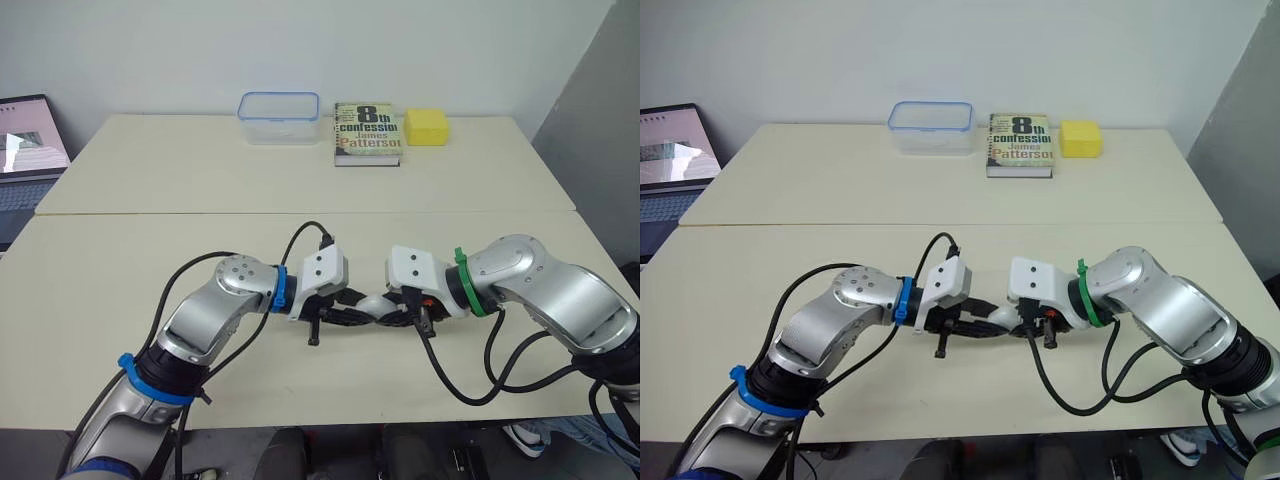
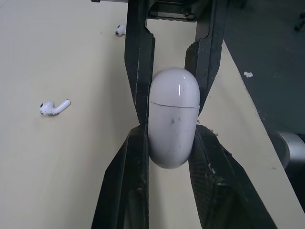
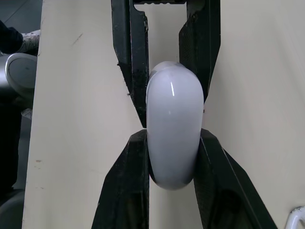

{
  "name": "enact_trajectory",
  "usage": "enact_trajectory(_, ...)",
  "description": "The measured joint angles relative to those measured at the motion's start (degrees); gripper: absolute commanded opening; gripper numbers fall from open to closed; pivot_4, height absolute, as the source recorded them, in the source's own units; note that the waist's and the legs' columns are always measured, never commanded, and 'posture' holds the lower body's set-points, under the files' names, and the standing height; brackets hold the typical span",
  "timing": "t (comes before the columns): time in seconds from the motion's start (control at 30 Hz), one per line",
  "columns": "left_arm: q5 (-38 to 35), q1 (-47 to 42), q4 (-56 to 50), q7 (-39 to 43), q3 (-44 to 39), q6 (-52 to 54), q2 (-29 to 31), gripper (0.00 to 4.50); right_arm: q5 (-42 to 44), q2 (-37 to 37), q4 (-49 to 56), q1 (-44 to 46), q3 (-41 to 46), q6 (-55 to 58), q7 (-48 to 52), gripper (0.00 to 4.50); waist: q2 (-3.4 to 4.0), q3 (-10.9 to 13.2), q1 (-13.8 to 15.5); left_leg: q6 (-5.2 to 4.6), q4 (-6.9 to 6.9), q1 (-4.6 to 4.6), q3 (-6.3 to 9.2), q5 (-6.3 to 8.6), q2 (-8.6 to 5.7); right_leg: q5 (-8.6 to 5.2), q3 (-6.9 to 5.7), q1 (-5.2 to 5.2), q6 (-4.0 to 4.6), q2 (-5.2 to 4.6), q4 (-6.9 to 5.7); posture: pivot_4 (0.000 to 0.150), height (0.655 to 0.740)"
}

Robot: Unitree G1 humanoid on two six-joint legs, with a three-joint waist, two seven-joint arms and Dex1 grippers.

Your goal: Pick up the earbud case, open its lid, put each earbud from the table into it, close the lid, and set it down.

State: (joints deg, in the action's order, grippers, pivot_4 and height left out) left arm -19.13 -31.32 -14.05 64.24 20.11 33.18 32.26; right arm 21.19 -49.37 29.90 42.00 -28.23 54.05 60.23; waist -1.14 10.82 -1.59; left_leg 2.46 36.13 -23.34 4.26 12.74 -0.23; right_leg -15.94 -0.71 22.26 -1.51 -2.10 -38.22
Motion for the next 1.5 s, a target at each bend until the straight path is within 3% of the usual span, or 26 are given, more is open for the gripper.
enact_trajectory(0.23,0.23,2.85,0.53,-0.02,-0.15,-1.54,0.05,0.76,-3.03,-3.39,-0.95,-0.89,0.19,-5.57,2.7,4.5,0.0,0.0,0.0,0.0,0.06,0.09,-0.02,0.0,-0.02,-0.02,0.06,0.01,-0.02,-0.03,-0.23,0.15,0.74)
enact_trajectory(0.5,-5.34,12.15,1.05,-1.47,-7.36,-4.83,-3.51,0.76,-5.6,-9.31,-4.82,-3.35,6.27,-15.85,6.42,4.5,0.0,0.0,-0.01,0.0,0.04,0.34,-0.06,0.0,0.01,-0.16,0.16,-0.02,-0.2,-0.09,-0.56,0.15,0.74)
enact_trajectory(0.73,-9.37,21.25,1.66,-6.39,-14.41,-12.25,-11.17,0.76,-3.5,-4.39,-6.25,-9.22,15.89,-30.07,6.69,4.5,0.0,-0.01,0.22,0.0,0.06,0.42,-0.09,0.0,0.08,-0.15,0.14,-0.1,-0.14,-0.12,-0.64,0.15,0.74)
enact_trajectory(1.07,-7.59,21.27,1.6,-8.73,-13.2,-18.58,-14.29,0.76,-4.44,4.62,-5.51,-4.28,13.52,-27.19,2.6,4.5,0.0,-0.01,0.17,0.01,0.05,0.44,-0.06,0.0,-0.04,-0.02,0.16,-0.1,0.08,-0.11,-0.64,0.15,0.74)
enact_trajectory(1.5,-6.75,19.54,2.61,-8.49,-12.63,-20.98,-13.44,0.76,-6.7,5.44,-9.98,-2.52,12.33,-26.45,2.32,4.5,0.0,-0.01,0.14,0.01,0.04,0.43,-0.07,0.0,-0.04,-0.01,0.16,-0.08,0.09,-0.1,-0.64,0.15,0.74)
